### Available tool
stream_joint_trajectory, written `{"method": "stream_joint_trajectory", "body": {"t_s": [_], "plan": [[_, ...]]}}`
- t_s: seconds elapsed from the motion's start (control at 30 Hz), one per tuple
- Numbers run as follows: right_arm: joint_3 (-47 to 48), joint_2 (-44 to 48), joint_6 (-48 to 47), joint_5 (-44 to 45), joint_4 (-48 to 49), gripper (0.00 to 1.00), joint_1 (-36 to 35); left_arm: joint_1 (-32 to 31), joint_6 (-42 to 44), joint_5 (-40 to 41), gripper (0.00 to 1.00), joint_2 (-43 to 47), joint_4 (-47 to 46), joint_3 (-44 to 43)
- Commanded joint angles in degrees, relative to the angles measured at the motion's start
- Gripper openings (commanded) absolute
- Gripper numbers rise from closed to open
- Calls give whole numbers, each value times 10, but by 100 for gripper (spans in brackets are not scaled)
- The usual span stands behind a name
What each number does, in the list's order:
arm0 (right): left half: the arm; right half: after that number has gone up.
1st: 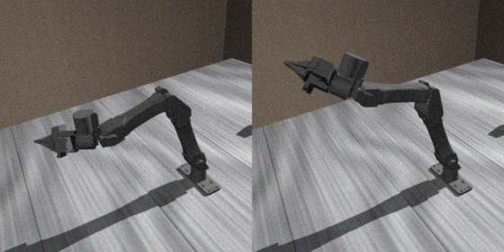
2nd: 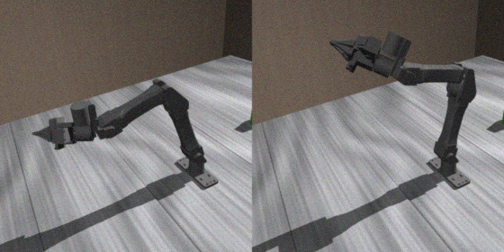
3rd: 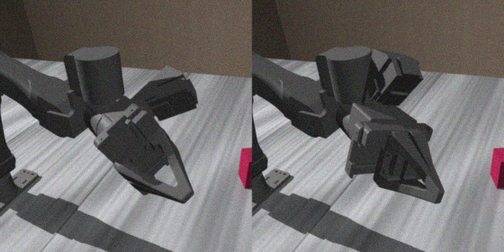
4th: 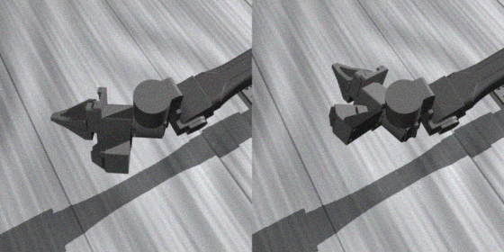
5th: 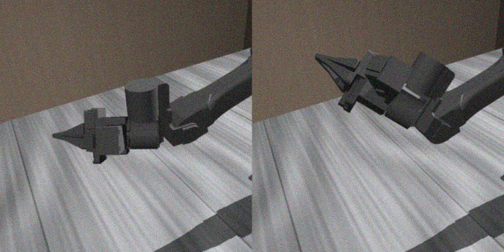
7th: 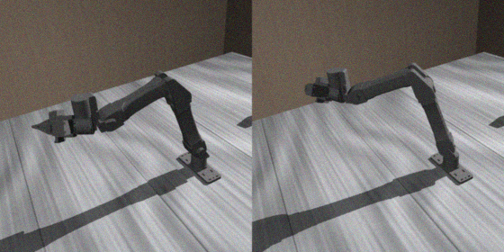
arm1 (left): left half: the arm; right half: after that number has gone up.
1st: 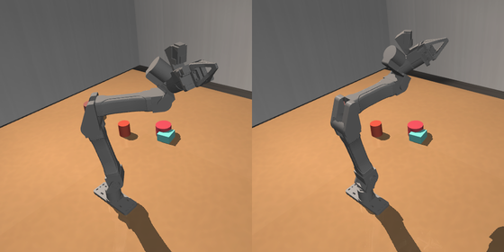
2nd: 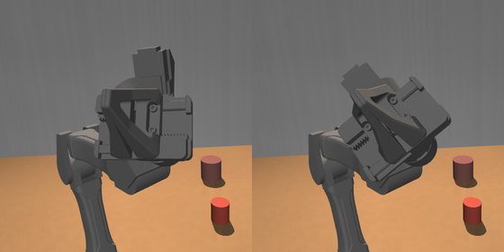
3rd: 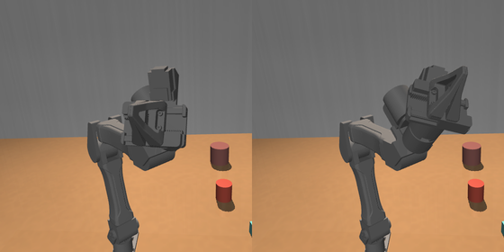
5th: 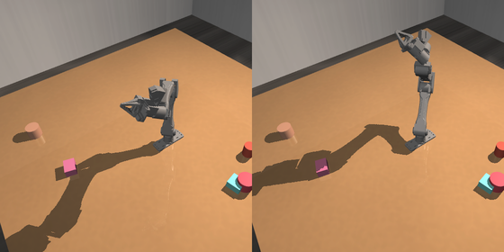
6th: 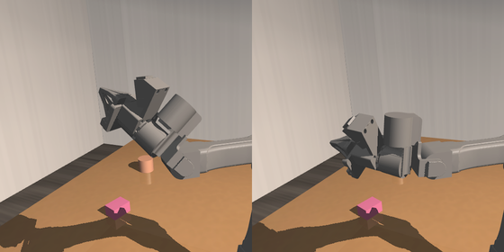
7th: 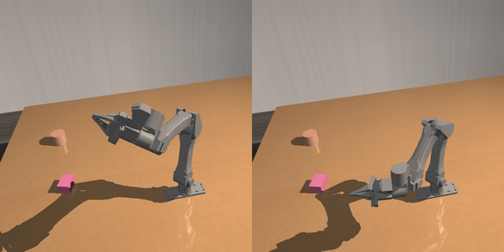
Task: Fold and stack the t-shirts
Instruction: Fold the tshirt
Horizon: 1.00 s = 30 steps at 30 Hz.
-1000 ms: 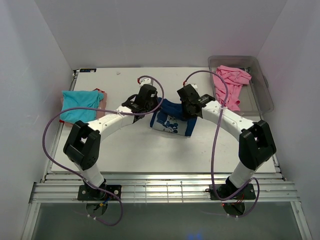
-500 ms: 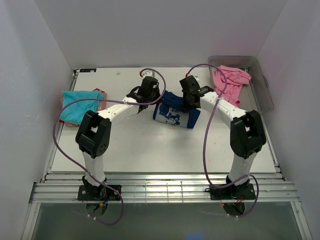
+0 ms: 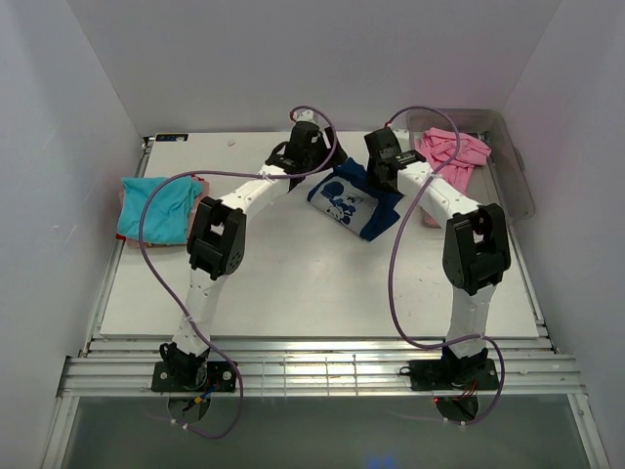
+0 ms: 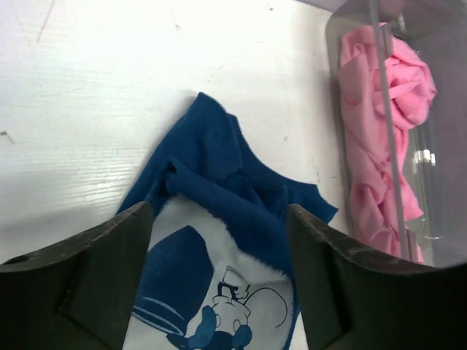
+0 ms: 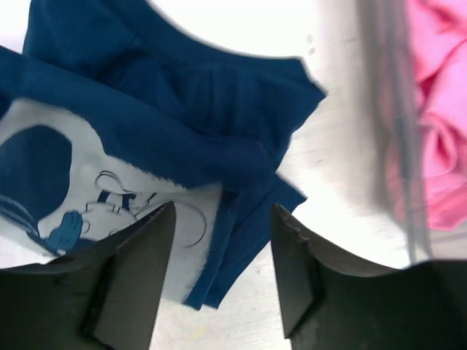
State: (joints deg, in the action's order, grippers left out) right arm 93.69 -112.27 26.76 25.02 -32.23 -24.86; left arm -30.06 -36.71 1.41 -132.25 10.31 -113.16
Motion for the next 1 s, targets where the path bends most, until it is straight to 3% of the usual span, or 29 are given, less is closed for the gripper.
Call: {"method": "stream_joint_trajectory", "body": {"t_s": [0.0,0.13,0.37,0.47,0.5,0.7,0.97], "plan": [[35,5,18,56,-5,61,10,10,12,-58,86,40,-34,-17],[10,37,27,52,3,65,10,17,11,-129,88,67,-58,14],[-83,87,3,-57,91,58,4,21,37,-90,87,132,-38,162],[-105,77,-18,-118,124,11,0,22,39,-43,86,153,-22,209],[-98,69,-16,-128,120,8,0,23,38,-35,86,162,-23,235],[10,-26,-32,-178,89,8,0,24,33,-27,86,238,-41,310],[172,-171,-48,-179,17,8,-1,24,30,-26,86,355,-40,416]]}}
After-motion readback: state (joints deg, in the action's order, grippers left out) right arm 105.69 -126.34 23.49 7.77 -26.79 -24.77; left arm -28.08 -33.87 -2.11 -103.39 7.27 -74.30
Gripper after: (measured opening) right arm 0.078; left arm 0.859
